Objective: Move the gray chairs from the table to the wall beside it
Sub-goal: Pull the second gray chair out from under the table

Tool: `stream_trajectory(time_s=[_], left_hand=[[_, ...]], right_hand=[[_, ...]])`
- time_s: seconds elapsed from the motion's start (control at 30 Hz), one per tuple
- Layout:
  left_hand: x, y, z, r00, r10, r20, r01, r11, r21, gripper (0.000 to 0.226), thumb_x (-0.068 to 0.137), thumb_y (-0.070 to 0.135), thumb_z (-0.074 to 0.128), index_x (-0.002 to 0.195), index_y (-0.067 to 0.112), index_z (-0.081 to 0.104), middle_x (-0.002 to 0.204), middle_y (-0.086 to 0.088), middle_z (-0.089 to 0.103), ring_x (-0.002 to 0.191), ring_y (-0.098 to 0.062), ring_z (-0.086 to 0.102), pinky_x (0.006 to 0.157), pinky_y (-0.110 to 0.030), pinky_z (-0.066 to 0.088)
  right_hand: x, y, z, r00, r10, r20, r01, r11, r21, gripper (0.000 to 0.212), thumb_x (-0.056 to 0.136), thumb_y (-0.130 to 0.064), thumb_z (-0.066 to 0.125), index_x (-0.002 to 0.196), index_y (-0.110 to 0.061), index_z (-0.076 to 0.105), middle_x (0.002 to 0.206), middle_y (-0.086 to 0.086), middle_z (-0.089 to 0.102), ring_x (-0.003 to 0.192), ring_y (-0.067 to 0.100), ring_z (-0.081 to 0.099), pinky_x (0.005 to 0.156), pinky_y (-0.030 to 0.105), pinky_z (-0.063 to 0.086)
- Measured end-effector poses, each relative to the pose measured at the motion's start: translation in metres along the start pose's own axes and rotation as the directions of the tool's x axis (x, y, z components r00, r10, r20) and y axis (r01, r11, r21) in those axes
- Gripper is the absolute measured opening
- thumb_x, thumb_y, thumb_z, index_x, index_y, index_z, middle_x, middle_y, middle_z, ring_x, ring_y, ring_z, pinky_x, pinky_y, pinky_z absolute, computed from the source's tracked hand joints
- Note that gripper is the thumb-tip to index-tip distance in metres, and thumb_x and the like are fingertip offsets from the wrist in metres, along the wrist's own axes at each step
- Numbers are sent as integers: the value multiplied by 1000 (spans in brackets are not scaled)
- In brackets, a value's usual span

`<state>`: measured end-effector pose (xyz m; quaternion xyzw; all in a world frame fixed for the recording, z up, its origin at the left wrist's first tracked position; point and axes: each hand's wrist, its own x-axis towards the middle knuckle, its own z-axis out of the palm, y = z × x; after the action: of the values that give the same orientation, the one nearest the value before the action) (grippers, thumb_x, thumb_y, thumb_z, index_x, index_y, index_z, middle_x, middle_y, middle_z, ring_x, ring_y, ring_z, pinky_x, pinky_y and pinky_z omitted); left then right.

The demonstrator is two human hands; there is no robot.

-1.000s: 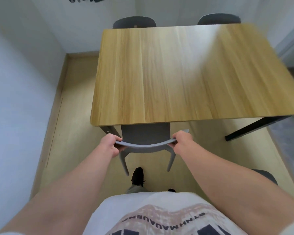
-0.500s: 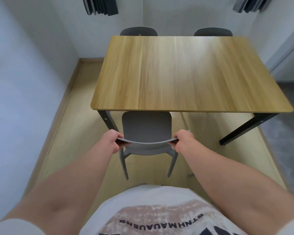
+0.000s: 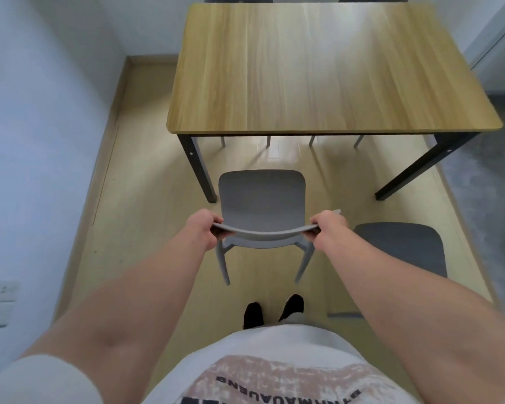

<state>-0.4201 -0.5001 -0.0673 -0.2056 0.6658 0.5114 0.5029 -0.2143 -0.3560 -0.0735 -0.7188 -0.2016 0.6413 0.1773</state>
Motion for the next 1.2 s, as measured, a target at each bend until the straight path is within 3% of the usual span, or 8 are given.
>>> stream_trajectory(time_s=[0.07,0.17,0.57,0.8,0.9,1.0,1.13,1.2], left_hand=[[-5,-14,-9,1000,-14,-1,14,1000,13,16,92,-11,38,88,-3,51,91,-19,55,76,-38,59,64,-45,55],[-10,-31,-18,1000,-27,-1,27,999,22,15,92,-10,38,88,-3,51,90,-19,55,76,-37,59,72,-45,55],[-34,-127,-50,997,-70,-43,72,996,51,16,93,-9,39,87,-2,51,91,-18,54,76,-35,58,73,-40,54],[-41,-175,-61,994,-88,-67,91,995,36,19,94,-10,36,83,0,49,85,-15,54,72,-31,56,70,-39,53],[-39,-194,-68,990,-112,-84,114,993,20,18,93,-10,37,83,0,49,85,-15,54,72,-30,57,67,-38,52],[-43,-208,-72,990,-111,-82,112,994,-3,20,93,-10,36,81,0,47,84,-14,53,71,-30,55,77,-36,50],[-48,-231,-77,986,-121,-112,117,992,-39,23,92,-13,34,77,1,44,83,-14,51,69,-28,53,84,-37,48],[-46,-242,-84,983,-124,-133,116,991,-66,21,92,-14,36,79,1,44,87,-14,51,71,-28,53,85,-38,49]], right_hand=[[-6,17,-10,1000,10,5,-10,1000,8,31,87,10,55,117,4,59,102,22,64,72,30,62,47,39,53],[-13,34,-23,1000,23,17,-23,999,26,30,89,10,53,118,3,59,89,18,59,73,29,61,53,40,55],[-14,116,-89,998,65,1,-65,998,4,29,87,9,58,115,2,60,106,21,64,81,30,65,50,38,57],[-9,156,-119,995,101,-5,-101,995,3,26,87,9,57,112,4,60,95,18,62,78,29,64,55,39,58],[-8,172,-130,994,107,-18,-107,994,1,27,85,9,59,112,4,60,101,19,65,83,30,66,59,39,60],[-8,184,-138,993,115,-9,-115,993,10,25,85,9,59,109,3,60,106,20,65,86,30,67,62,40,61],[-8,205,-151,990,136,-34,-136,991,6,27,85,9,60,111,-1,59,108,18,65,86,28,66,51,35,53],[-6,216,-157,987,153,-50,-152,988,29,29,85,10,60,110,-3,58,106,17,65,82,27,66,52,35,54]])
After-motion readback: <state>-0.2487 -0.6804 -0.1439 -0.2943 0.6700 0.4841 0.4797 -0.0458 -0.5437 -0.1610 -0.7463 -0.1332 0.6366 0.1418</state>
